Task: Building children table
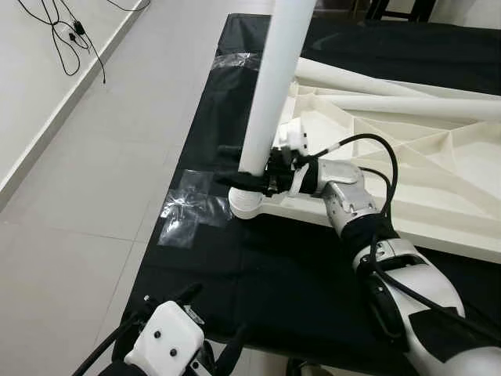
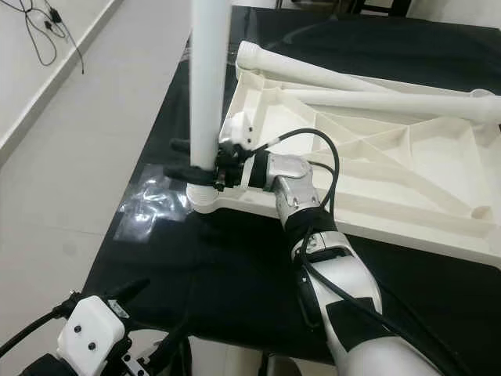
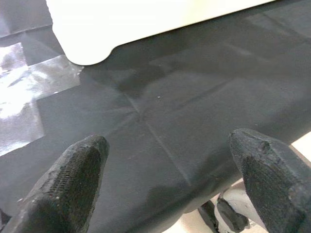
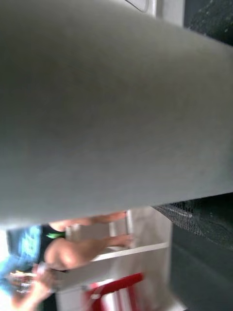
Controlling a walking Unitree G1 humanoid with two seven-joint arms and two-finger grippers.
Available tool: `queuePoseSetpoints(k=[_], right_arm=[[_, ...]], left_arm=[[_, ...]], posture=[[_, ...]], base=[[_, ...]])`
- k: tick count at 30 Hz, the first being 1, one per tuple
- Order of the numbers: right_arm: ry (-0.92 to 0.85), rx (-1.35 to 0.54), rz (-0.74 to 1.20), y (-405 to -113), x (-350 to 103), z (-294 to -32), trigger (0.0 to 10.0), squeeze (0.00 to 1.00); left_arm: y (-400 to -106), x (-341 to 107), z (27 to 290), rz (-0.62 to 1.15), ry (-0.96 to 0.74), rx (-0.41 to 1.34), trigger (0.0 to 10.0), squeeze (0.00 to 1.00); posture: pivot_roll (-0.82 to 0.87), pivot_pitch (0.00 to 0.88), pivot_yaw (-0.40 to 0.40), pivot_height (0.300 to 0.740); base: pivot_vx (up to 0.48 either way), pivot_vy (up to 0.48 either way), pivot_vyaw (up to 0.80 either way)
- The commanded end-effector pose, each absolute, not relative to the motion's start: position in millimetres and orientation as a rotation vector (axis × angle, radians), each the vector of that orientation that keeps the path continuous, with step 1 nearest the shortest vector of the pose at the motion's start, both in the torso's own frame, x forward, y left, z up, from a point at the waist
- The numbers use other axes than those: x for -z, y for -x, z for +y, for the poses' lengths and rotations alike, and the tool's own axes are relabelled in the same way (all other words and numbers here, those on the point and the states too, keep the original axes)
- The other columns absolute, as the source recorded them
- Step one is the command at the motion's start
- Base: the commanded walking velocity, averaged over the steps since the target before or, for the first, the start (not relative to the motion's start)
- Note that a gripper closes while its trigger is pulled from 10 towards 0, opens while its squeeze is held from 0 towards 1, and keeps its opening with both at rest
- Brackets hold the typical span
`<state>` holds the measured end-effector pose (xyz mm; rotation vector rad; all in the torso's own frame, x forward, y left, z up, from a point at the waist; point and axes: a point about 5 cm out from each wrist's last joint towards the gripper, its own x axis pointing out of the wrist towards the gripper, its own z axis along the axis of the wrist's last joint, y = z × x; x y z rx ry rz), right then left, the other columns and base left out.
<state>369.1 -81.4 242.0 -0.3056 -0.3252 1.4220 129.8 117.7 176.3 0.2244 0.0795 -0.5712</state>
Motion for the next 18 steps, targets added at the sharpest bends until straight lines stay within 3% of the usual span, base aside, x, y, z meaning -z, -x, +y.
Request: queuePoseSetpoints(k=[1,18], right_arm=[[0.374,-1.463,-0.077,-362.3,-190.8,-91.5,10.0,0.00],[0.496,-1.649,0.064,-358.6,-194.5,-98.0,10.0,0.00]], left_arm=[[-126.7,-175.2,116.6,0.094,-0.228,0.587,10.0,0.00],[-125.5,-175.2,115.3,0.090,-0.218,0.590,10.0,0.00]], posture=[[0.20,0.404,-0.006,0.740],[0.20,0.407,-0.009,0.740]], base=[[0.000,0.000,0.00],[0.000,0.000,0.00]])
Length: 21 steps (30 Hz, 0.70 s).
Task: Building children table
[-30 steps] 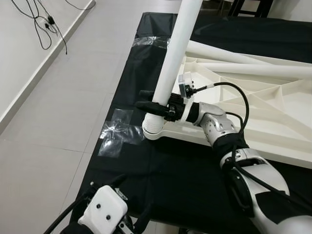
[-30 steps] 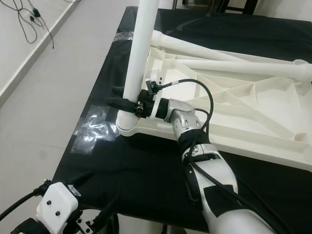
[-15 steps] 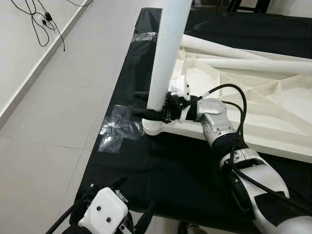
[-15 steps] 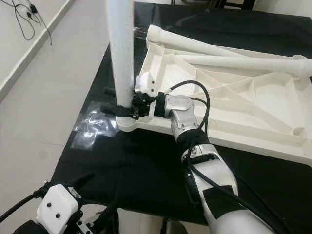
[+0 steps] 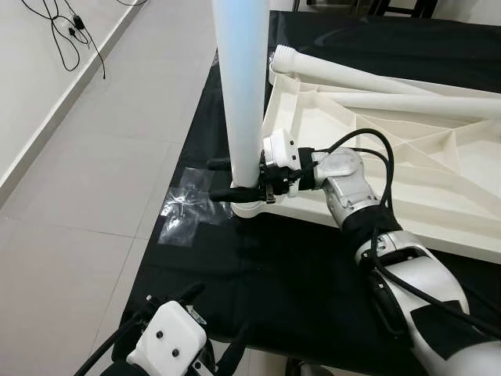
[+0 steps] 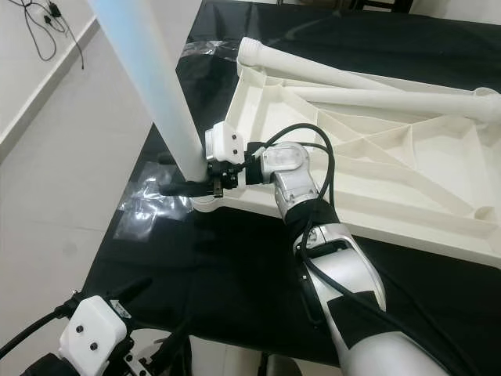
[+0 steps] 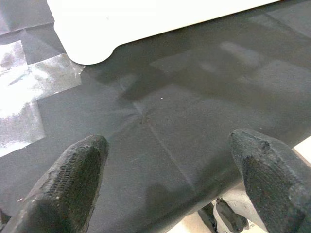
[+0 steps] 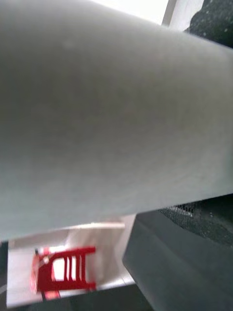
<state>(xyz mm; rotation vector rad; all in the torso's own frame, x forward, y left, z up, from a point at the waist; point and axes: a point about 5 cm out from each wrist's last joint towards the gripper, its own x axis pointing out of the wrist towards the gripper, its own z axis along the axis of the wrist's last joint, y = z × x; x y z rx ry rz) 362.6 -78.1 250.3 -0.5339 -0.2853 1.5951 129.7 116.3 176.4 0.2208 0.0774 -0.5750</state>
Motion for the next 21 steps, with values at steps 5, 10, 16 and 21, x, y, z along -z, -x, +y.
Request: queuePoseSetpoints(k=[5,10,16,21], right_arm=[[0.444,-1.723,0.158,-360,-203,-97,10.0,0.00],[0.397,-1.727,0.167,-362,-208,-91,10.0,0.00],[0.338,-1.705,0.158,-364,-210,-83,10.0,0.00],[0.308,-1.695,0.148,-364,-207,-83,10.0,0.00]], left_arm=[[-124,-175,115,0.091,-0.213,0.592,10.0,0.00],[-122,-174,114,0.091,-0.209,0.592,10.0,0.00],[-121,-173,114,0.094,-0.206,0.591,10.0,0.00],[-120,-173,114,0.095,-0.203,0.591,10.0,0.00]], posture=[[0.20,0.404,-0.014,0.740],[0.21,0.405,-0.016,0.740],[0.21,0.403,-0.016,0.740],[0.21,0.402,-0.018,0.740]], base=[[0.000,0.000,0.00],[0.000,0.000,0.00],[0.000,0.000,0.00],[0.000,0.000,0.00]])
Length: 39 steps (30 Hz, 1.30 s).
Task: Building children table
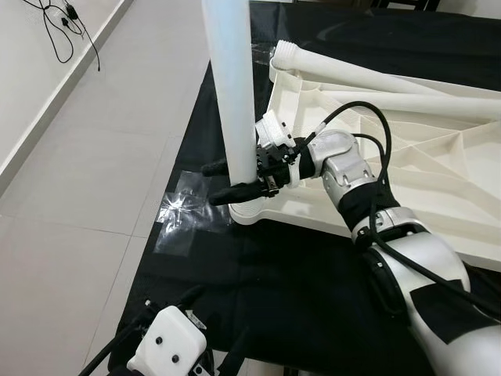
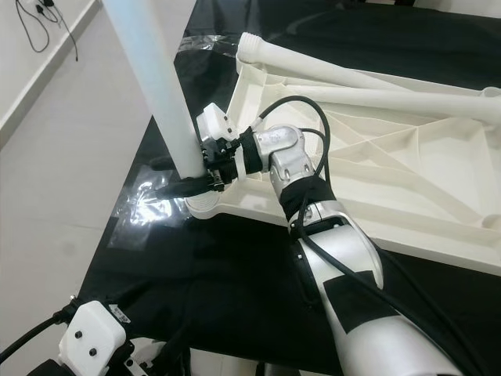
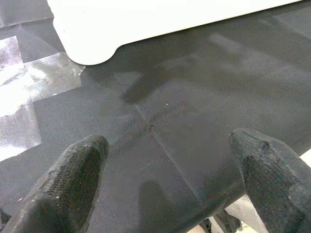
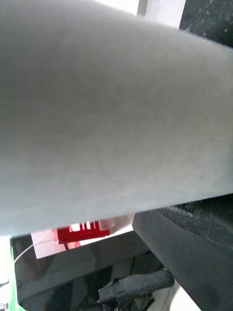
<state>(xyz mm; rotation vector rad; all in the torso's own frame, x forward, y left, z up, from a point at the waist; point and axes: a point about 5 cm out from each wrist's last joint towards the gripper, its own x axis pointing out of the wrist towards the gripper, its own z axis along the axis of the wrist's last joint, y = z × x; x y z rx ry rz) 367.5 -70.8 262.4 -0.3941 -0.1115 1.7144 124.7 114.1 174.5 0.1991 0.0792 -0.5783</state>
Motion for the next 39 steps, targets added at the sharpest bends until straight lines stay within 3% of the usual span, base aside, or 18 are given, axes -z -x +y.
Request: queuePoseSetpoints(k=[1,8,19,32,39], right_arm=[[0.291,-1.691,0.149,-363,-203,-84,10.0,0.00],[0.239,-1.648,0.137,-363,-195,-88,10.0,0.00],[0.161,-1.355,0.049,-370,-179,-98,10.0,0.00],[0.296,-1.207,0.031,-370,-166,-101,10.0,0.00],[0.382,-1.231,0.019,-369,-169,-96,10.0,0.00]], left_arm=[[-120,-173,114,0.096,-0.203,0.591,10.0,0.00],[-121,-173,115,0.096,-0.201,0.593,10.0,0.00],[-123,-174,115,0.099,-0.198,0.593,10.0,0.00],[-126,-175,114,0.102,-0.199,0.598,10.0,0.00],[-127,-175,114,0.102,-0.198,0.597,10.0,0.00]], posture=[[0.21,0.402,-0.015,0.740],[0.21,0.407,-0.011,0.740],[0.19,0.407,-0.010,0.740],[0.18,0.398,-0.007,0.740],[0.18,0.395,-0.011,0.740]], base=[[0.000,0.000,0.00],[0.000,0.000,0.00],[0.000,0.000,0.00],[0.000,0.000,0.00],[0.000,0.000,0.00]])
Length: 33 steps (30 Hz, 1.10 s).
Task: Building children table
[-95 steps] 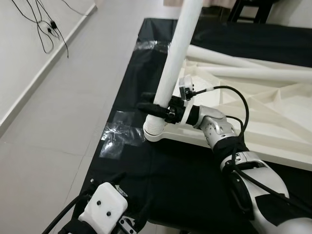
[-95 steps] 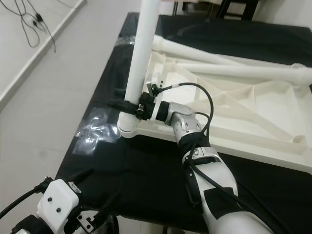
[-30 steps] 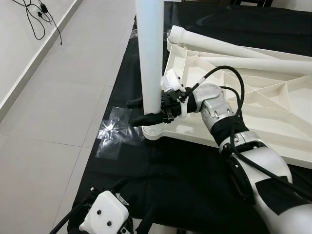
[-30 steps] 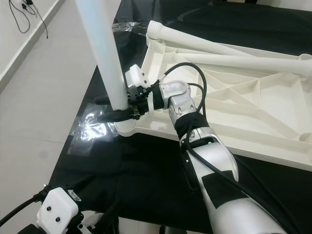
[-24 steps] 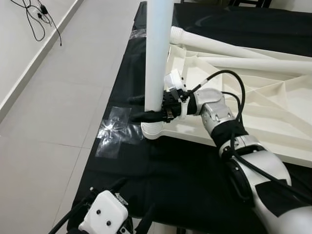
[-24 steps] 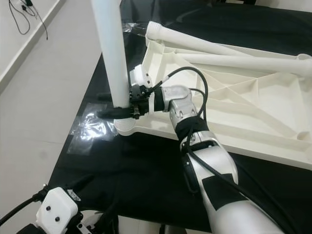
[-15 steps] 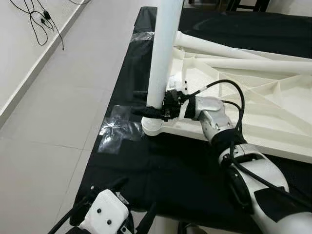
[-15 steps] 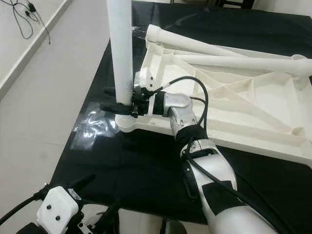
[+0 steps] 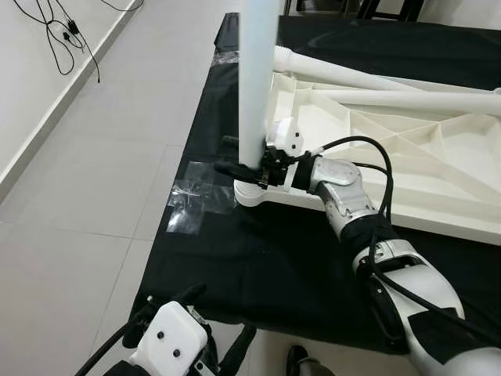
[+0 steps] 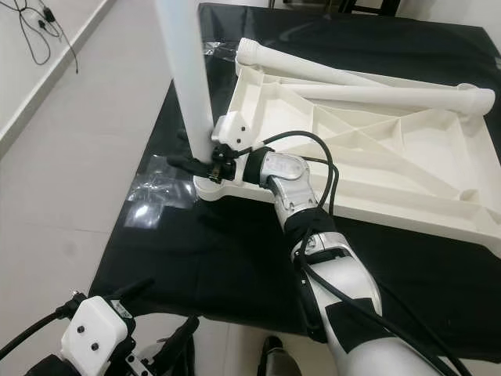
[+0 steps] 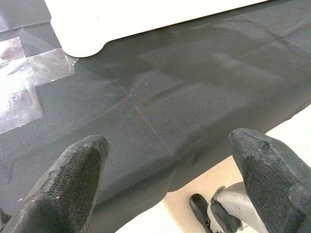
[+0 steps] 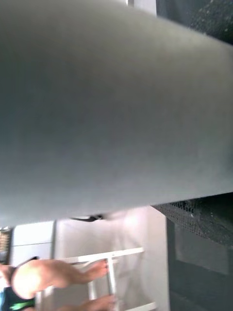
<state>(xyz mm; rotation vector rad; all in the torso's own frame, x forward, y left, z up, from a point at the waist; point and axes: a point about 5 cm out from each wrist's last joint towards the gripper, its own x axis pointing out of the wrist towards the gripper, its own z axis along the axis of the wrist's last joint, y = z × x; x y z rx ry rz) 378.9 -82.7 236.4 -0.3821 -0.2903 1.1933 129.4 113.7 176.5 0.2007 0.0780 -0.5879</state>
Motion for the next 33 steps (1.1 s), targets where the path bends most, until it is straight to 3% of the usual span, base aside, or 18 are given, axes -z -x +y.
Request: queuePoseSetpoints(k=[1,6,15,33], right_arm=[[0.386,-1.243,0.022,-369,-169,-96,10.0,0.00],[0.406,-1.254,0.023,-370,-174,-96,10.0,0.00],[0.292,-1.209,-0.009,-377,-188,-92,10.0,0.00],[0.084,-0.988,0.184,-386,-170,-98,10.0,0.00]], left_arm=[[-127,-175,114,0.102,-0.198,0.596,10.0,0.00],[-127,-175,114,0.104,-0.198,0.597,10.0,0.00],[-128,-175,114,0.108,-0.198,0.597,10.0,0.00],[-127,-174,113,0.113,-0.196,0.601,10.0,0.00]], posture=[[0.18,0.395,-0.011,0.740],[0.18,0.394,-0.010,0.740],[0.18,0.392,-0.011,0.740],[0.18,0.382,-0.012,0.740]], base=[[0.000,0.000,0.00],[0.000,0.000,0.00],[0.000,0.000,0.00],[0.000,0.000,0.00]])
